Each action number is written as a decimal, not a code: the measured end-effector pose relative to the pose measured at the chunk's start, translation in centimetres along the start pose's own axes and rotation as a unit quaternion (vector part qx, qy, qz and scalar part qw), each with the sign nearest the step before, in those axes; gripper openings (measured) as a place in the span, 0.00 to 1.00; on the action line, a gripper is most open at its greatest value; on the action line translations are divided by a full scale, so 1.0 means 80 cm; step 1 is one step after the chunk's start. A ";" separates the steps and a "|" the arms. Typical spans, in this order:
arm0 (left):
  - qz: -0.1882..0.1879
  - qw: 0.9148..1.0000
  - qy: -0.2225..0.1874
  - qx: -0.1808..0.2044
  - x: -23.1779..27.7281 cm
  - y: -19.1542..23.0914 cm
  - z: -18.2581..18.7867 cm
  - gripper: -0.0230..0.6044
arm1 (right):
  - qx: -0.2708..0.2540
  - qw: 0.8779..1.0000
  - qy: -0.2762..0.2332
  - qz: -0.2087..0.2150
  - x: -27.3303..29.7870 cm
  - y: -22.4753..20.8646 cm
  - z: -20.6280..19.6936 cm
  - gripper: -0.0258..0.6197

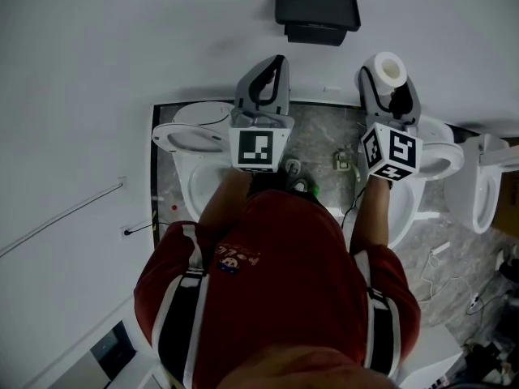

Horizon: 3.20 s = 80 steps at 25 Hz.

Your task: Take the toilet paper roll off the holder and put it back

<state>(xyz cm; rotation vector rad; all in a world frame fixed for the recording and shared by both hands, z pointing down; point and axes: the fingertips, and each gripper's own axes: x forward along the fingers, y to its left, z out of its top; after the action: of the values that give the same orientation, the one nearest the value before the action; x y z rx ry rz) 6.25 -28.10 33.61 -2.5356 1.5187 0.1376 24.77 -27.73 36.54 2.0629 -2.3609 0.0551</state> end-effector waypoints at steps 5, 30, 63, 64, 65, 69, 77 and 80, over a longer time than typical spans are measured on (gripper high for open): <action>0.000 1.000 0.001 0.001 0.011 0.021 -0.005 0.07 | 0.066 0.997 -0.026 0.030 0.025 0.005 0.031 0.54; 0.042 0.999 -0.016 -0.029 0.073 0.143 -0.024 0.07 | -0.007 0.996 -0.060 0.068 0.187 0.090 0.102 0.54; 0.033 0.998 0.016 -0.049 0.087 0.164 -0.057 0.07 | -0.063 0.997 0.001 0.039 0.221 0.104 0.079 0.63; 0.033 0.998 0.018 -0.046 0.085 0.162 -0.056 0.07 | -0.060 0.997 -0.002 0.041 0.218 0.103 0.081 0.63; 0.033 0.998 0.017 -0.044 0.084 0.160 -0.054 0.07 | -0.056 0.998 -0.005 0.042 0.215 0.101 0.083 0.63; 0.027 0.999 0.011 -0.038 0.081 0.148 -0.044 0.07 | -0.048 0.998 -0.015 0.041 0.199 0.094 0.085 0.64; 0.020 0.999 0.001 -0.029 0.063 0.109 -0.019 0.07 | -0.021 0.999 -0.027 0.029 0.148 0.064 0.082 0.64; 0.022 1.000 0.006 -0.021 0.052 0.096 -0.016 0.07 | -0.014 0.999 -0.029 0.026 0.124 0.054 0.077 0.64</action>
<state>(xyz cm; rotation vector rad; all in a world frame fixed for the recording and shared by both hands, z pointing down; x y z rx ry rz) 1.44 -35.45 33.29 -2.5398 1.5935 0.1621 19.24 -37.14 30.57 2.0182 -2.4345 -0.0389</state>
